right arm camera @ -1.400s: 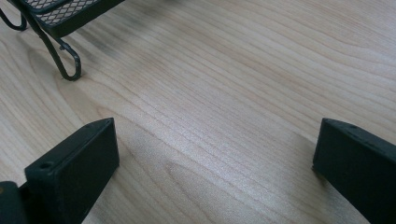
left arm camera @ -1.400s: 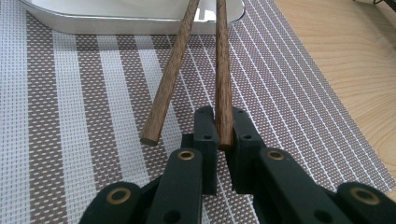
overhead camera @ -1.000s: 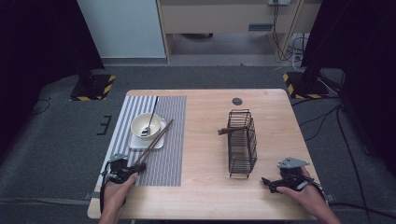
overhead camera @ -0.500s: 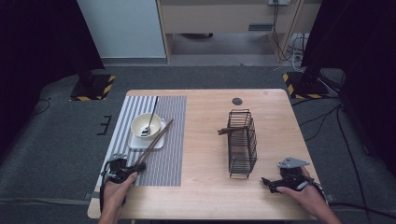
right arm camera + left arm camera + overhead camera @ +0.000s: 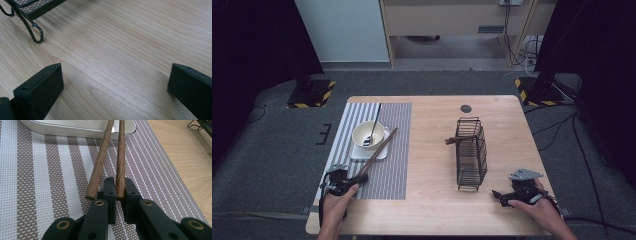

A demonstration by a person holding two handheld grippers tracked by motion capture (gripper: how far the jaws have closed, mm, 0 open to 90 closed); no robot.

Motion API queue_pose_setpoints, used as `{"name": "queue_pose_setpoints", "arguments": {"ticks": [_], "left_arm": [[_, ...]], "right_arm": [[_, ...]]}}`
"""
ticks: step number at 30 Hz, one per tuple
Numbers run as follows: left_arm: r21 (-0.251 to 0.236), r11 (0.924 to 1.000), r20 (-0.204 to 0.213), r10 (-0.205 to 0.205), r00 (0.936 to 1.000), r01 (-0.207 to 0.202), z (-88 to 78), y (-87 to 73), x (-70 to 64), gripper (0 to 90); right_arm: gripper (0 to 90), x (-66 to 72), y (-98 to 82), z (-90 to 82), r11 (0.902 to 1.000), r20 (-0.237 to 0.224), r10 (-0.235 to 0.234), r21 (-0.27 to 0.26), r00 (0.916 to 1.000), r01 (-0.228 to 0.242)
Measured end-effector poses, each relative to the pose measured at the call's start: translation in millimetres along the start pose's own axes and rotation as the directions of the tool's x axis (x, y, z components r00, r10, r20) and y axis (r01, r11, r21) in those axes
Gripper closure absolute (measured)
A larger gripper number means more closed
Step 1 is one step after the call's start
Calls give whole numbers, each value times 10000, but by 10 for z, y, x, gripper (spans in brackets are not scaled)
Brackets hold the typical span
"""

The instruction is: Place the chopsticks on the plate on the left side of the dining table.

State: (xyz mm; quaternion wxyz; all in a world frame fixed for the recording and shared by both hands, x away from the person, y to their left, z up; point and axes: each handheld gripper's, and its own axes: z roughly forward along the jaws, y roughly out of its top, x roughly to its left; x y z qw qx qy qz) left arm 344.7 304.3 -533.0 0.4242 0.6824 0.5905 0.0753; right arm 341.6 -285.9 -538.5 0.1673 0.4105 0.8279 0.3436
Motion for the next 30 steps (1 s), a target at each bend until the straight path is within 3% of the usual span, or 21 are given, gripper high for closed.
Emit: {"name": "queue_pose_setpoints", "arguments": {"ticks": [30], "left_arm": [[139,9998,-87,114,9999,-113,17,11,-40,820]], "right_arm": [[2,0,0,0,10000,-2,4,3,10000,-4]]}}
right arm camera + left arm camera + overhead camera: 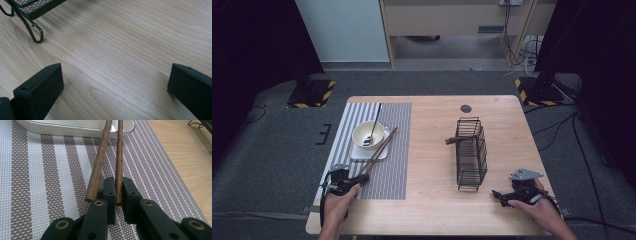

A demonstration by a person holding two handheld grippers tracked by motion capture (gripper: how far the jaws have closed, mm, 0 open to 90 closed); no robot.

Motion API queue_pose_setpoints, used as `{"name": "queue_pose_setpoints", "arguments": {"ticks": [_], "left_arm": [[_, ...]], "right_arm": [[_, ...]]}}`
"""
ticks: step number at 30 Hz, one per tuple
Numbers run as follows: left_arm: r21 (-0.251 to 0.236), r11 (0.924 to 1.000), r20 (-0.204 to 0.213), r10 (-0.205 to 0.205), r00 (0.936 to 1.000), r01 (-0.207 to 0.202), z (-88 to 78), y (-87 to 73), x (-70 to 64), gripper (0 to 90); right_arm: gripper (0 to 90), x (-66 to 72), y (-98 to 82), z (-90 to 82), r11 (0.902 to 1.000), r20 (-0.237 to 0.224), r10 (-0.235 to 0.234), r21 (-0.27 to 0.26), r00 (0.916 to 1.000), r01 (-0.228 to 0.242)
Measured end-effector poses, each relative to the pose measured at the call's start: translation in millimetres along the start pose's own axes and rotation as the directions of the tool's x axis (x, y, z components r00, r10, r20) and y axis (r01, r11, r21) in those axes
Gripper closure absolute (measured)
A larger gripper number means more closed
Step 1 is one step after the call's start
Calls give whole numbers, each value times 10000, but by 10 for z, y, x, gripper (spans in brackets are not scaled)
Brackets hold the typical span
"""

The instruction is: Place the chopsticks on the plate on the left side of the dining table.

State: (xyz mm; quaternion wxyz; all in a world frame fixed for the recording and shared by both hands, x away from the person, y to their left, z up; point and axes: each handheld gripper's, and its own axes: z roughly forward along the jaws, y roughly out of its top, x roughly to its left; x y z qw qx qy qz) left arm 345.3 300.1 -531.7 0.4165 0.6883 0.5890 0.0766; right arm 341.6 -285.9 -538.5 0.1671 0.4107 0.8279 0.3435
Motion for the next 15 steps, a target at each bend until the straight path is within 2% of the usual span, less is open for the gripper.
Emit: {"name": "queue_pose_setpoints", "arguments": {"ticks": [15], "left_arm": [[-33,10000,-15,-36,10000,36,1,3,-1,814]], "right_arm": [[2,0,0,1,10000,10,-1,-9,10000,1]]}}
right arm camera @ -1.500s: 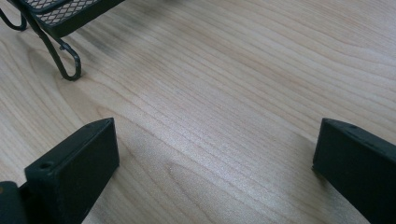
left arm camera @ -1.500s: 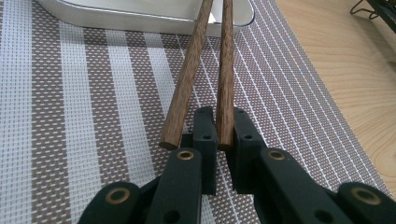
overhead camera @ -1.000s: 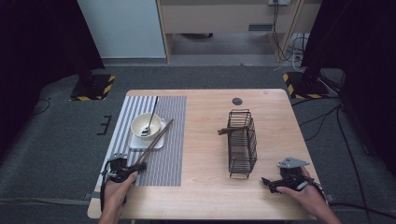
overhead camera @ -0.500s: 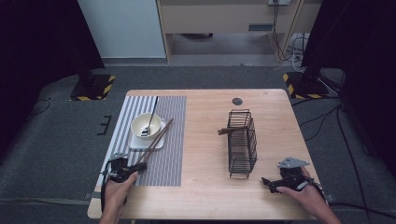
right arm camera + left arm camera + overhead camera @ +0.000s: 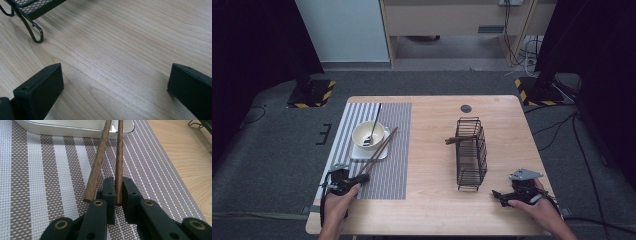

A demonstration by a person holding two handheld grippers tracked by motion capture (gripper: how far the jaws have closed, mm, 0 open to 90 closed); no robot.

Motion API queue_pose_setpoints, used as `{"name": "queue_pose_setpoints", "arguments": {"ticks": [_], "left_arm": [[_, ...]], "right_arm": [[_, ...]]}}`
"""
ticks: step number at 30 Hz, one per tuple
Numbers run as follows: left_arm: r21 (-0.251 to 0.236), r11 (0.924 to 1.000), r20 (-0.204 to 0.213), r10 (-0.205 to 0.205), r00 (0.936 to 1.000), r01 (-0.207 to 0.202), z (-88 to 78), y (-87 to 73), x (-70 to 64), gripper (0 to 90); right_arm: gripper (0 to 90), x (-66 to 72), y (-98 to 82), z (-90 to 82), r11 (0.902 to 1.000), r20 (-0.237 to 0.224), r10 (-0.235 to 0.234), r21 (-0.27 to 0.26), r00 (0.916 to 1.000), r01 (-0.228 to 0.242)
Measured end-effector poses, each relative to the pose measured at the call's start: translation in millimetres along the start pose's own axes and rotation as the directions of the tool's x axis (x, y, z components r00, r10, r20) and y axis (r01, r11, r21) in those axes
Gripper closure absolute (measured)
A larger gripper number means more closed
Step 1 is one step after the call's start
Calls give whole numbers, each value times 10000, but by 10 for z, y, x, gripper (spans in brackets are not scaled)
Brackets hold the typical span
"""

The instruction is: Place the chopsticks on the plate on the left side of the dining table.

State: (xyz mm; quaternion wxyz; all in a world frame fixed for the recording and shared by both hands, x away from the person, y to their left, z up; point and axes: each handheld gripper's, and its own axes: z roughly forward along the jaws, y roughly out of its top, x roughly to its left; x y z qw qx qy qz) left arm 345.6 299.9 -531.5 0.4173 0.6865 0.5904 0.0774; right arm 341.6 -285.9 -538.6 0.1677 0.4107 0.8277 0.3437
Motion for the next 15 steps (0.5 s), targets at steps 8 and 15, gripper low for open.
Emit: {"name": "queue_pose_setpoints", "arguments": {"ticks": [8,15], "left_arm": [[-55,10000,46,-41,10000,42,-4,-3,1,778],[-14,10000,77,-44,10000,44,-23,-20,-19,738]], "right_arm": [[2,-1,0,0,10000,-9,-12,4,10000,12],[2,0,0,0,10000,-2,2,2,10000,-2]]}}
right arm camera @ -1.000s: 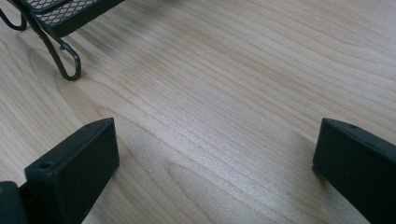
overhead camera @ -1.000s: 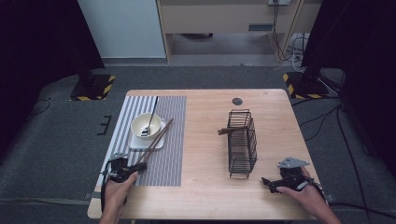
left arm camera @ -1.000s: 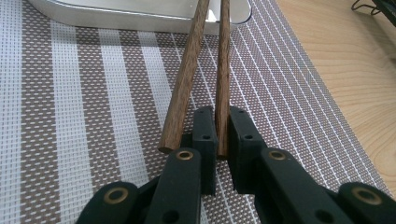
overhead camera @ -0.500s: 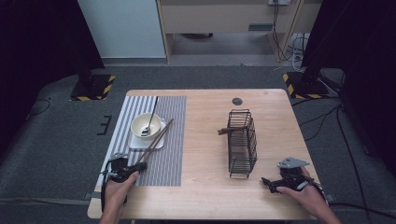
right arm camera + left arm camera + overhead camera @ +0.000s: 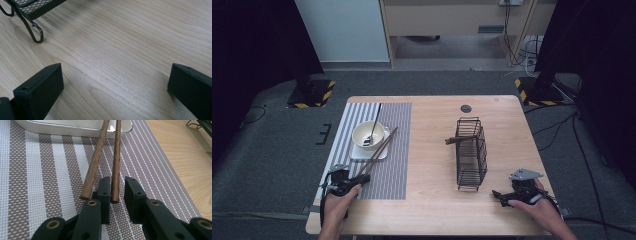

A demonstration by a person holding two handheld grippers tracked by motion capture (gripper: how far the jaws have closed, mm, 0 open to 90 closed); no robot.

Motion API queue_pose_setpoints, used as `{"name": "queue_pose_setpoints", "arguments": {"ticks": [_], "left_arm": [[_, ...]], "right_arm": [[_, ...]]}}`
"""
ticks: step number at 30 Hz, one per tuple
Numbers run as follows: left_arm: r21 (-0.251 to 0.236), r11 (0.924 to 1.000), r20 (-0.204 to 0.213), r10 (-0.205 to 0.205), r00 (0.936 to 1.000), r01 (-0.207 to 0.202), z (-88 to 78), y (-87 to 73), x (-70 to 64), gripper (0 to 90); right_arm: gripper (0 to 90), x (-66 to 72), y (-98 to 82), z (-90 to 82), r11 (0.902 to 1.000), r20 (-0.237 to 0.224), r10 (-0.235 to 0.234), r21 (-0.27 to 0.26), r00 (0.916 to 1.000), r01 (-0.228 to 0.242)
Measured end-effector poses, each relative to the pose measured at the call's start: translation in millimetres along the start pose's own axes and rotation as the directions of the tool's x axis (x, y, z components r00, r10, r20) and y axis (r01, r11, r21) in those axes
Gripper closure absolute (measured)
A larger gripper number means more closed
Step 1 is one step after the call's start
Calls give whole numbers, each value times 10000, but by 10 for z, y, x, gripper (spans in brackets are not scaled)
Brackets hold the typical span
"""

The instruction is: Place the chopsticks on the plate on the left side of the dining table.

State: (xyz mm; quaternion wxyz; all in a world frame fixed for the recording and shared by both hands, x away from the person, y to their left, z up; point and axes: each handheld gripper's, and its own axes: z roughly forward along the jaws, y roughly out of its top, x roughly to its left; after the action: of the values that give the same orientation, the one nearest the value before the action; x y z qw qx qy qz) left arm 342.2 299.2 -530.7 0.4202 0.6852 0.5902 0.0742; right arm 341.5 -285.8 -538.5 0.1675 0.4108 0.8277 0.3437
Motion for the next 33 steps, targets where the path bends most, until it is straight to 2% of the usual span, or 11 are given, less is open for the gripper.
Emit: {"name": "queue_pose_setpoints", "arguments": {"ticks": [8,14,23,31,33], "left_arm": [[-91,9998,-37,-148,9999,148,-75,-39,-22,693],[11,9999,-232,-153,9996,153,-141,-75,-25,665],[-214,9990,-418,-395,9983,386,-254,-115,41,620],[-493,9983,-577,-343,9977,314,-320,-113,71,562],[-557,9983,-798,-206,9966,161,-319,-100,64,540]], "right_arm": [[2,-1,0,0,10000,-8,-3,6,10000,3],[2,-1,0,0,10000,3,-5,0,10000,5],[2,0,0,0,10000,1,-2,1,10000,2],[2,0,0,-1,10000,-1,3,4,10000,-3],[2,-1,0,0,10000,1,-3,-1,10000,3]]}}
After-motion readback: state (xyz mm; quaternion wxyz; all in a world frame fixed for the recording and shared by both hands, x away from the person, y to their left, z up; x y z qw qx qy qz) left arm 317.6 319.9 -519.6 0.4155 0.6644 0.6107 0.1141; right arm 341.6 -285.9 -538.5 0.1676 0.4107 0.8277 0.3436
